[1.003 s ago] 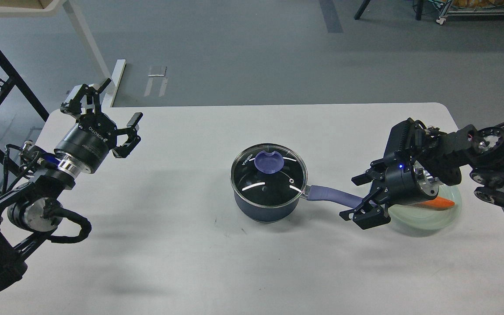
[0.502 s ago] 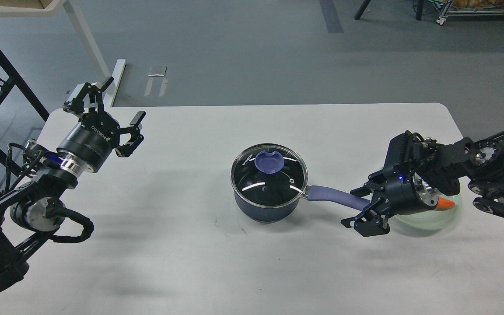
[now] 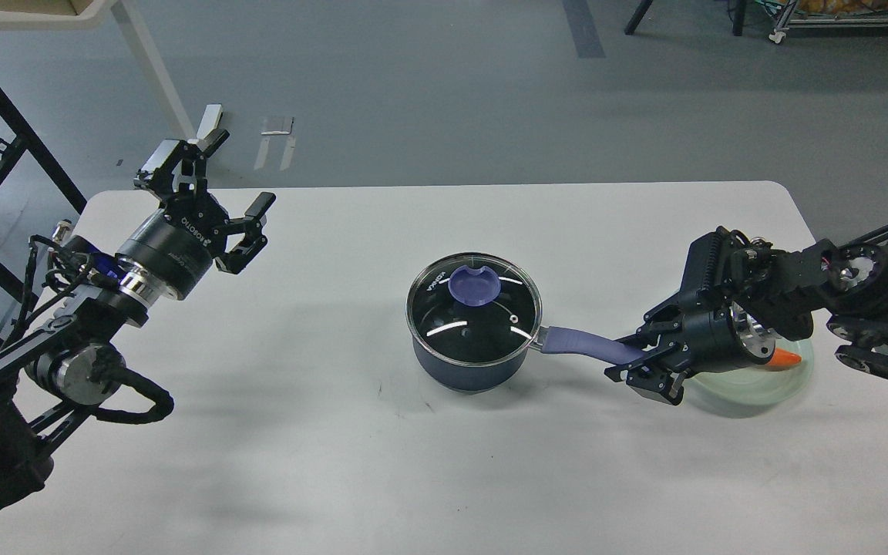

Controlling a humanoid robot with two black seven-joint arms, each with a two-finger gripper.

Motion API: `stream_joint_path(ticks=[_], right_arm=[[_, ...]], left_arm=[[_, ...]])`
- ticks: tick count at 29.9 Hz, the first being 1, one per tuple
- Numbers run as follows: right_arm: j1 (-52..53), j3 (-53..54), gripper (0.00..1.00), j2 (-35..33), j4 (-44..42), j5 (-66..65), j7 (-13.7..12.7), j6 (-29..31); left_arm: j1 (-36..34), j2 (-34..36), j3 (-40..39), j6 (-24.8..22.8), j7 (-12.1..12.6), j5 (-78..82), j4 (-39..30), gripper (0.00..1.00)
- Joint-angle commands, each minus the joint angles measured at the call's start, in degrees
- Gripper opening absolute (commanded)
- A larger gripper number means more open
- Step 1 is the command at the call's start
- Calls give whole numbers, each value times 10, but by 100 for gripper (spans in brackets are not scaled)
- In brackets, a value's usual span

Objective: Open pot lid
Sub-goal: 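Reach the left gripper over the pot to the purple lid knob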

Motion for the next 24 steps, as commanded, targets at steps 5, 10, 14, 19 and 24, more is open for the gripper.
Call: stream_joint_path(ticks=[5,10,14,19,24], right_arm=[[-1,0,34,0,0,1,0,-1],[-1,0,33,0,0,3,0,-1],[-1,0,33,0,0,4,0,-1],[-2,0,34,0,0,5,0,-1],[-2,0,34,0,0,5,0,-1]], left_arm=[[-46,0,5,-12,-27,165,-1,99],[-98,0,7,-38,-32,339,-21,99],[-132,-3,22,-36,-32,519,-59,99],[-203,-36,113,11,-32,737,-76,99],[-276,-62,250,144,-32,846,-45,99]])
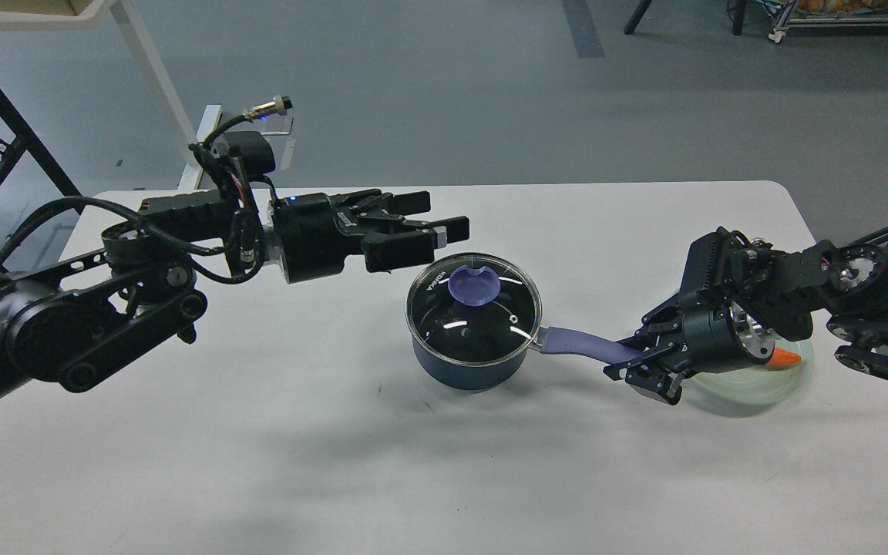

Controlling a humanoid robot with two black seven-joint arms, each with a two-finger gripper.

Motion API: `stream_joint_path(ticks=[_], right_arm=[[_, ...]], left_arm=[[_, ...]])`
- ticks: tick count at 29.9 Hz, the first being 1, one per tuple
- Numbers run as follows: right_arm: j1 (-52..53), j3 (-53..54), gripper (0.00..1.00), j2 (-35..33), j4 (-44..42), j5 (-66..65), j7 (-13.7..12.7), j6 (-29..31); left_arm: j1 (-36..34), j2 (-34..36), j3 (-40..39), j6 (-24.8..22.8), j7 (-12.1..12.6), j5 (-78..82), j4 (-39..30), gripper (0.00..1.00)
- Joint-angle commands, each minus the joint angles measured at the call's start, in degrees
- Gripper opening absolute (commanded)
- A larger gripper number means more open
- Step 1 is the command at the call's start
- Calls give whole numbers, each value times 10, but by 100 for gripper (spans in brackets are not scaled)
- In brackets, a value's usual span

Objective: Open pot lid
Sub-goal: 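Reach the left gripper over the pot to the purple lid knob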

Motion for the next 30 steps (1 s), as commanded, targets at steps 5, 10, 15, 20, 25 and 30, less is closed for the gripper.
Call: stream_joint_path(ticks=[5,10,15,20,25,30], right_arm=[[0,0,34,0,0,1,0,0],[0,0,34,0,0,1,0,0],[-1,0,34,0,0,2,0,0],[-1,0,34,0,0,2,0,0],[-4,1,35,1,0,2,0,0],[-5,1,35,2,0,2,0,0]], left_arm=[[-89,-47,168,113,0,50,84,99],[-92,-74,176,116,0,78,118,99],[-90,-110,190,119,0,99,164,99],[-88,-126,193,123,0,104,191,99],[-87,-134,193,123,0,115,204,99],[-87,-139,220,123,0,115,209,99]])
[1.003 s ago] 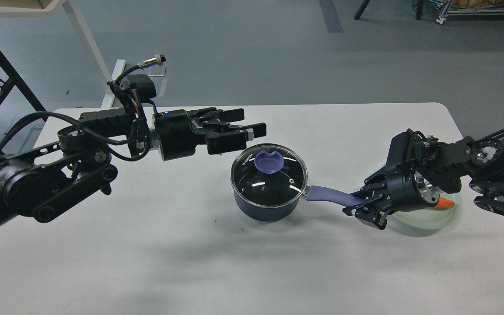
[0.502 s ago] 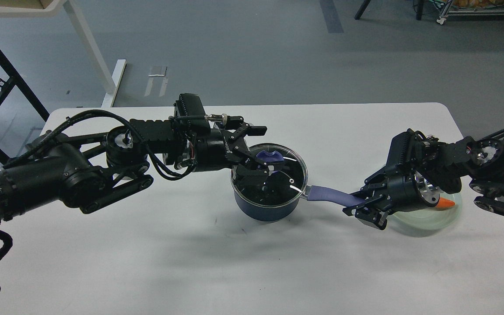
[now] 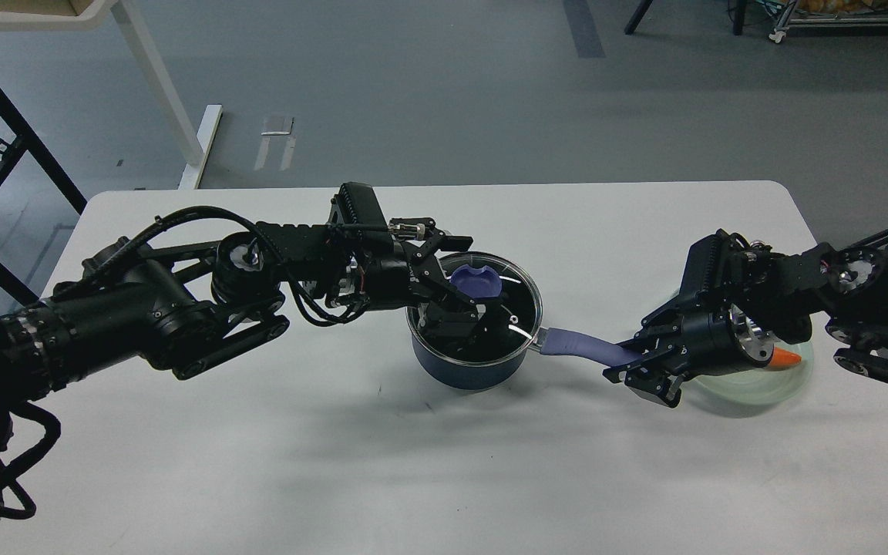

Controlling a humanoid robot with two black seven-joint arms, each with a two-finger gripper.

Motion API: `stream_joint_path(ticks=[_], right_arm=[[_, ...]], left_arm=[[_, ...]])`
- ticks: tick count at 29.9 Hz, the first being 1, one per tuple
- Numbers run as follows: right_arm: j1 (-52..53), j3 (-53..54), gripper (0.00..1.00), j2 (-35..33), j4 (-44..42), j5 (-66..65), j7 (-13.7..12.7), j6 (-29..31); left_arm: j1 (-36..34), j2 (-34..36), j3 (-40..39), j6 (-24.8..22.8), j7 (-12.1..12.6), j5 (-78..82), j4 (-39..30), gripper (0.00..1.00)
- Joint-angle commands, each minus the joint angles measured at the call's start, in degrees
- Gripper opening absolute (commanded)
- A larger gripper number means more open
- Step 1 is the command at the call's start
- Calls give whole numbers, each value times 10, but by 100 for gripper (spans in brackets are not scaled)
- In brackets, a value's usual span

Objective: Open pot lid
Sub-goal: 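Reach the left gripper over the pot to the purple lid knob, then close the left gripper on the purple lid knob, then lift the glass lid off the pot with the left gripper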

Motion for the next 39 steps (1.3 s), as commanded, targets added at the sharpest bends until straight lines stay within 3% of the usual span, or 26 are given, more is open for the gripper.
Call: stream_joint_path(ticks=[1,12,18,25,33,39], right_arm=[[0,0,35,1,0,0,0,0],[-2,0,35,0,0,0,0,-1],[-4,0,35,0,0,0,0,-7],[-5,0,35,0,0,0,0,-7],[-5,0,35,-3,0,1,0,-7],[-5,-1,35,-6,0,1,0,-9]], left_arm=[[0,-4,20,0,0,-1,5,99],[0,-16,22,1,0,-1,17,95],[0,-17,22,5,0,-1,17,69],[-1,-16,29,10,0,0,17,48],[-21,-11,26,11,0,-4,0,47],[-62,32,25,11,0,-11,-47,48]])
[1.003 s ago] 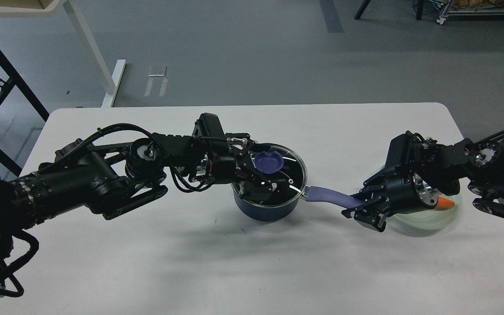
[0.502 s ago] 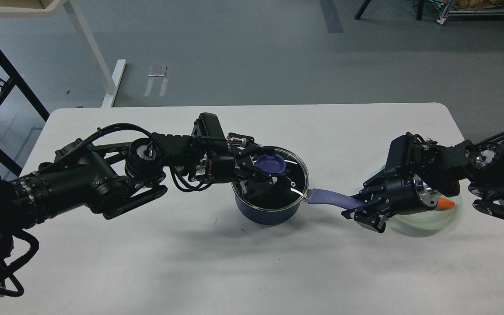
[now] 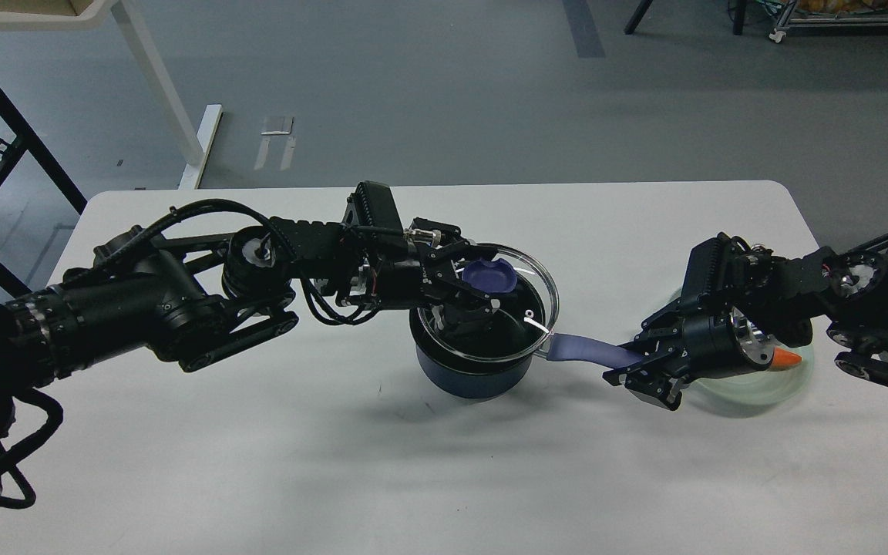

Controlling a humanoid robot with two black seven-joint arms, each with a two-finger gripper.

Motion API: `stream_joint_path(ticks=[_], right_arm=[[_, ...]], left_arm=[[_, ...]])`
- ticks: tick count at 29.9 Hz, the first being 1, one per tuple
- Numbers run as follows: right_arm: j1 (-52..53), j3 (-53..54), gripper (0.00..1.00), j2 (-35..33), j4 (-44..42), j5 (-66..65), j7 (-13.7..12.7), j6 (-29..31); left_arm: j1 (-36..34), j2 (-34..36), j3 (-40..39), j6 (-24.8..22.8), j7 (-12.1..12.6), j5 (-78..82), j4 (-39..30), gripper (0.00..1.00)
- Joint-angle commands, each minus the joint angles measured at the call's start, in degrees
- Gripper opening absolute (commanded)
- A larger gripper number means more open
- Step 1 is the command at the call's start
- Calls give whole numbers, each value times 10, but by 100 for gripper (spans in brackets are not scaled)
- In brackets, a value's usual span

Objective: Open pot lid
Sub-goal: 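Lift the glass lid off the pot with the left gripper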

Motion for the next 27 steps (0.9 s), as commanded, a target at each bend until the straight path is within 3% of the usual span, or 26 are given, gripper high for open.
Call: stream_joint_path(ticks=[1,9,13,20,27], right_arm=[[0,0,35,-1,0,0,0,-1],[0,0,35,-1,0,0,0,-2],[0,0,35,-1,0,0,0,-3],[0,0,35,-1,0,0,0,-3],[0,0,35,1,0,0,0,-3]], left_arm=[[-21,38,-1,0,0,-4,-34,48],[-26,191,-5,4,0,-35,-121,48],[-13,257,3,54,0,-40,-126,49],[103,359,11,142,0,-47,-121,49],[204,369,11,212,0,-49,-68,49]])
